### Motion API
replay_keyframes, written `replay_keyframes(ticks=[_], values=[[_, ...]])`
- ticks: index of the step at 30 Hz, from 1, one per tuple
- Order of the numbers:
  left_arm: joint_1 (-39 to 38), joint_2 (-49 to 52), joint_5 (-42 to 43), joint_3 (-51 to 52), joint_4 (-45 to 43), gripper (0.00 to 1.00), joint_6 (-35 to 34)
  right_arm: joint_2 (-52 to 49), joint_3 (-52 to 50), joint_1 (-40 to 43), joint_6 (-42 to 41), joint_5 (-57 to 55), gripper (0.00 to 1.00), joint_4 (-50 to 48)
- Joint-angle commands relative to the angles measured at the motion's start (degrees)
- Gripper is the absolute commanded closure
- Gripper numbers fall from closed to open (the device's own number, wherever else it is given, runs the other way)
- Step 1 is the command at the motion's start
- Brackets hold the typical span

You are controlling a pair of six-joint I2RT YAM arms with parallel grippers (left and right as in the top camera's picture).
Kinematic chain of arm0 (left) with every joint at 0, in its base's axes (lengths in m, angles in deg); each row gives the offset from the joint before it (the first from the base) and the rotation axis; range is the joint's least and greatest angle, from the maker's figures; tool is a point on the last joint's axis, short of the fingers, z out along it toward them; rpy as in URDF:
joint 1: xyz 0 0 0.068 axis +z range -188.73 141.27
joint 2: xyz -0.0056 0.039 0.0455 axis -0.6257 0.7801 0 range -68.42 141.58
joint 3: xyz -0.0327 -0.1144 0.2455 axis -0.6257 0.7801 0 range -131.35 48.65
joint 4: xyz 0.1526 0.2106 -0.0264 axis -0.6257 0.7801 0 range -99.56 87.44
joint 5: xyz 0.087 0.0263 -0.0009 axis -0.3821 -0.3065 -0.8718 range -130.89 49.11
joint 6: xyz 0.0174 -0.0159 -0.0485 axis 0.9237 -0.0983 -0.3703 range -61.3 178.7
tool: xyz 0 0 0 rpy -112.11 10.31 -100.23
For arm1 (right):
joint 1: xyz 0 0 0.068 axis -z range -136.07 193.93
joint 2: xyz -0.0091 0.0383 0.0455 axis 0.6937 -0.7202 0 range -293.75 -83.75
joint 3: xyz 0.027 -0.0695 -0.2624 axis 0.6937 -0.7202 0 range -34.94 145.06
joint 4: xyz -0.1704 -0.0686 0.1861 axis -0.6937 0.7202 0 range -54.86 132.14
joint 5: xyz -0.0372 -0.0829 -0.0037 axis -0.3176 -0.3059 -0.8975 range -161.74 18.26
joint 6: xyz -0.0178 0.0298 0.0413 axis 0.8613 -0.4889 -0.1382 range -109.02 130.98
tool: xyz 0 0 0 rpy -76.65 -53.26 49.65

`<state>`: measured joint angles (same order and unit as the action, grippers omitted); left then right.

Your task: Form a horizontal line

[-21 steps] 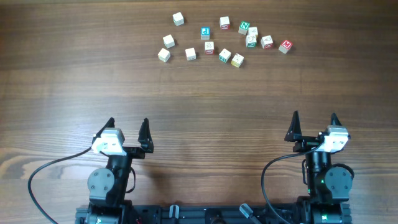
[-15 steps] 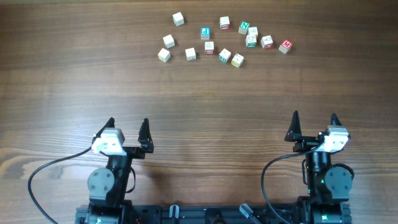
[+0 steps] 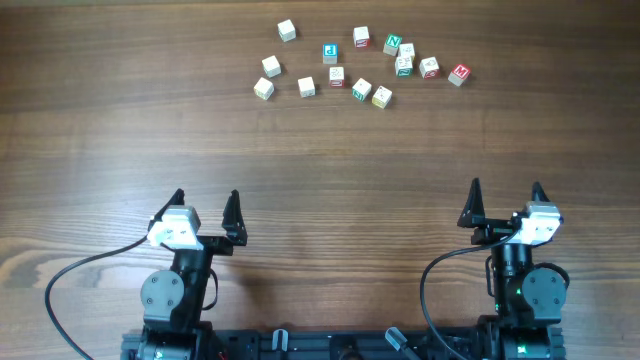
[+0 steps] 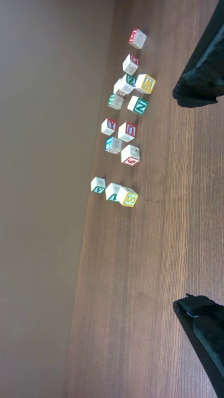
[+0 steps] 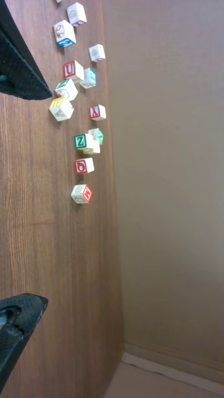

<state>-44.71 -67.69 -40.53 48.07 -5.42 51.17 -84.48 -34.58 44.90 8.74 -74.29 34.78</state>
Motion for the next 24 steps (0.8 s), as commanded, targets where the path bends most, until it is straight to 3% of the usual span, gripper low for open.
replay_keyframes(ticks=[1,18,24], values=[[0.3,-0.4,1.1,0.2,0.2,0.00,1.1,0.1,-0.1,0.2,0.6,0.7,0.00,-0.2],[0.3,-0.4,1.1,0.2,0.2,0.00,1.1,0.1,-0.1,0.2,0.6,0.7,0.00,-0.2],[0.3,-0.4,1.1,0.2,0.2,0.00,-10.3,0.1,-0.1,0.2,0.6,0.7,0.00,-0.2]])
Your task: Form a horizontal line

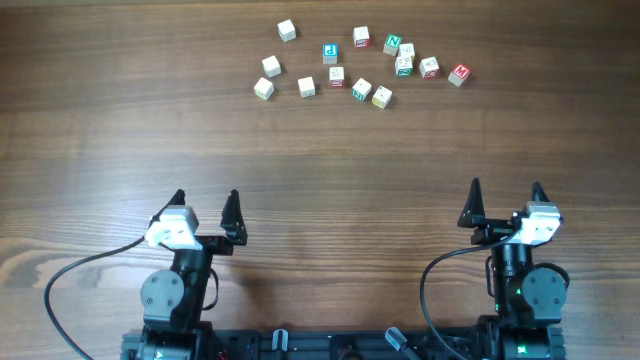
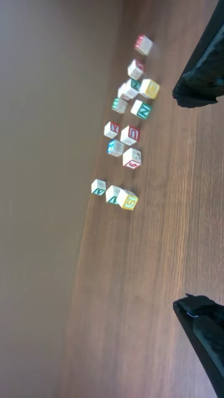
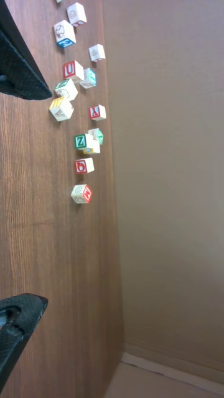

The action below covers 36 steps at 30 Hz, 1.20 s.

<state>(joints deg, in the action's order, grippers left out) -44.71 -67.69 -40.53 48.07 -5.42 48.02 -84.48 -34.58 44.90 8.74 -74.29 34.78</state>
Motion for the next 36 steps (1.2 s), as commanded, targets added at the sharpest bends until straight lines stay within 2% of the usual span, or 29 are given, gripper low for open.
replay_keyframes(ticks=[1,14,18,26,28,31,36], values=[[0.3,-0.4,1.1,0.2,0.2,0.00,-8.2,0.1,-0.1,0.2,0.6,0.7,0.00,-0.2],[0.3,-0.4,1.4,0.2,0.1,0.00,-9.5,0.1,-0.1,0.2,0.6,0.7,0.00,-0.2],[0.3,-0.4,3.8,0.1,-2.8,0.00,-9.7,0.1,-0.1,0.2,0.6,0.7,0.00,-0.2],[0.3,1.5,6.7,-7.3,-1.7,0.00,-9.1,0.1,-0.1,0.2,0.6,0.7,0.00,-0.2],[0.3,3.3,6.7,-9.7,-0.7,0.00,-9.0,0.1,-0.1,0.2,0.6,0.7,0.00,-0.2],[0.3,10.6,8.7,-16.5,-0.2,0.00,-5.2,0.1,-0.1,0.2,0.6,0.7,0.00,-0.2],[0.3,29.7,12.0,-31.8,1.4,0.00,-2.4,0.1,-0.1,0.2,0.6,0.7,0.00,-0.2]])
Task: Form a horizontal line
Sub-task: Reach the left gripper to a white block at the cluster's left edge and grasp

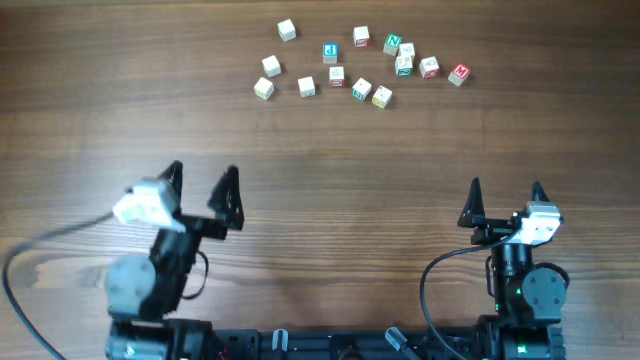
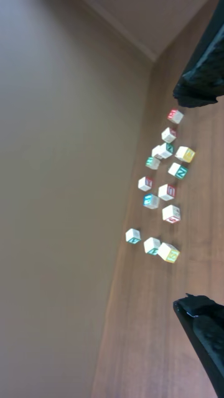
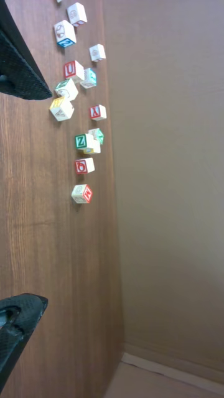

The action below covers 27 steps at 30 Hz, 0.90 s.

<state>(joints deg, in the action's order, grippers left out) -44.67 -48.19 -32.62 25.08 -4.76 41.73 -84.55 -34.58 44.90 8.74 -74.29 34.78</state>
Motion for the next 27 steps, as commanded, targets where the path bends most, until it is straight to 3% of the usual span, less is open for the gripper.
replay_keyframes(ticks=[1,10,14,19,27], values=[[0.3,13.9,5.5,-11.7,1.6,0.00,5.2,0.2,-0.1,0.2,0.6,0.7,0.00,-0.2],[0.3,48.2,7.3,-45.3,17.5,0.00,19.2,0.2,-0.1,0.2,0.6,0.7,0.00,-0.2],[0.3,60.9,7.3,-56.7,20.8,0.00,20.0,0.2,-0.1,0.2,0.6,0.7,0.00,-0.2],[0.3,73.5,7.3,-63.8,20.7,0.00,23.0,0.2,-0.1,0.2,0.6,0.7,0.00,-0.2],[0.3,87.6,7.3,-64.6,19.4,0.00,25.8,0.2,-0.1,0.2,0.6,0.7,0.00,-0.2]])
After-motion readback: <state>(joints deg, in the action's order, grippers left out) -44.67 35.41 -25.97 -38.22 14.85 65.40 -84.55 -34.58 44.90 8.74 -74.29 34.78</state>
